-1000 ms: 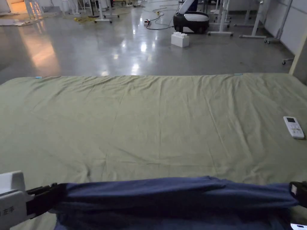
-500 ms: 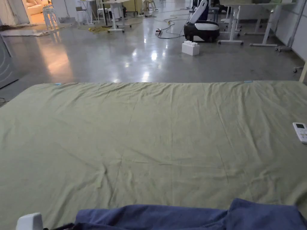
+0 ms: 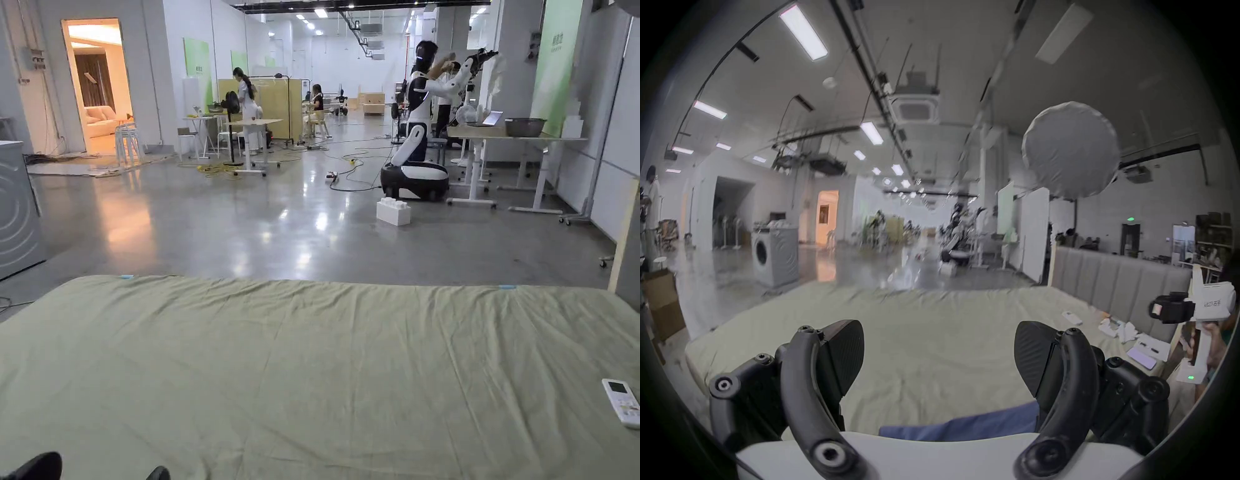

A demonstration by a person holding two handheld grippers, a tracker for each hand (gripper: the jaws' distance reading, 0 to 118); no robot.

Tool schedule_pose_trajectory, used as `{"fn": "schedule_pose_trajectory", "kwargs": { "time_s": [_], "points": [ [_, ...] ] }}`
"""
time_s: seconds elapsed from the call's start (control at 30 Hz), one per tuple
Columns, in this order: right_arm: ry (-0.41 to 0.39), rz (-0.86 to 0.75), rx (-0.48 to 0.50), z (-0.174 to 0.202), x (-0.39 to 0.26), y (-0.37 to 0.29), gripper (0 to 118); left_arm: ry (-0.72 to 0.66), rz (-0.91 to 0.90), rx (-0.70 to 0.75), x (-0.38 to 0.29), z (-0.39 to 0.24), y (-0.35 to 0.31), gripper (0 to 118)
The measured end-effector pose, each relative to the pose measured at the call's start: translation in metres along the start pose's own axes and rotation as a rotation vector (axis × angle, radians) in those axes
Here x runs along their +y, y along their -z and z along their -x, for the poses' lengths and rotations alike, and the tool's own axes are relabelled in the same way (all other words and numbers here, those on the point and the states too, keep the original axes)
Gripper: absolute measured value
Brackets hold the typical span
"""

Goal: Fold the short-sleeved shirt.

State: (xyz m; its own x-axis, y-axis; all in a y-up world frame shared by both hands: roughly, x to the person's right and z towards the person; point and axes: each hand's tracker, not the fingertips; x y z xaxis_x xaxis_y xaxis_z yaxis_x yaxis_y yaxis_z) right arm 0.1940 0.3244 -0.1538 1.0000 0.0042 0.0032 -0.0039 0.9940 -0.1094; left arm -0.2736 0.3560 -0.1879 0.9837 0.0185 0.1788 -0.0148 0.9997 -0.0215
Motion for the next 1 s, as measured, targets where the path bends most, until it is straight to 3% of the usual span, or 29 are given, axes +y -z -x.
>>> {"fn": "schedule_pose_trajectory", "kwargs": {
  "time_s": [0.07,0.2,0.3,0.33,0.4,0.53,1.0],
  "points": [
    [-0.081,-0.080,0.005,0.018,0.017,-0.006,75,0.039,-0.041,0.000,0.015,-0.018,-0.007,91],
    [-0.057,-0.069,0.019,0.029,0.016,-0.012,66,0.126,-0.065,0.071,0.015,-0.042,-0.015,79],
    [-0.005,-0.035,0.022,0.032,0.004,-0.014,18,0.145,-0.008,0.109,0.001,-0.048,-0.013,21],
    [0.011,-0.010,0.017,0.032,-0.001,-0.015,3,0.106,0.016,0.095,-0.002,-0.047,-0.014,7],
    [0.006,0.013,0.028,0.031,-0.007,-0.014,1,0.074,0.042,0.035,-0.006,-0.046,-0.016,0],
    [0.055,0.063,0.040,0.026,-0.010,-0.013,0,0.083,0.052,0.057,-0.006,-0.047,-0.018,0],
    [0.040,0.050,0.027,0.023,-0.008,-0.009,0,0.044,0.102,0.015,-0.011,-0.042,-0.003,0]
  ]
}}
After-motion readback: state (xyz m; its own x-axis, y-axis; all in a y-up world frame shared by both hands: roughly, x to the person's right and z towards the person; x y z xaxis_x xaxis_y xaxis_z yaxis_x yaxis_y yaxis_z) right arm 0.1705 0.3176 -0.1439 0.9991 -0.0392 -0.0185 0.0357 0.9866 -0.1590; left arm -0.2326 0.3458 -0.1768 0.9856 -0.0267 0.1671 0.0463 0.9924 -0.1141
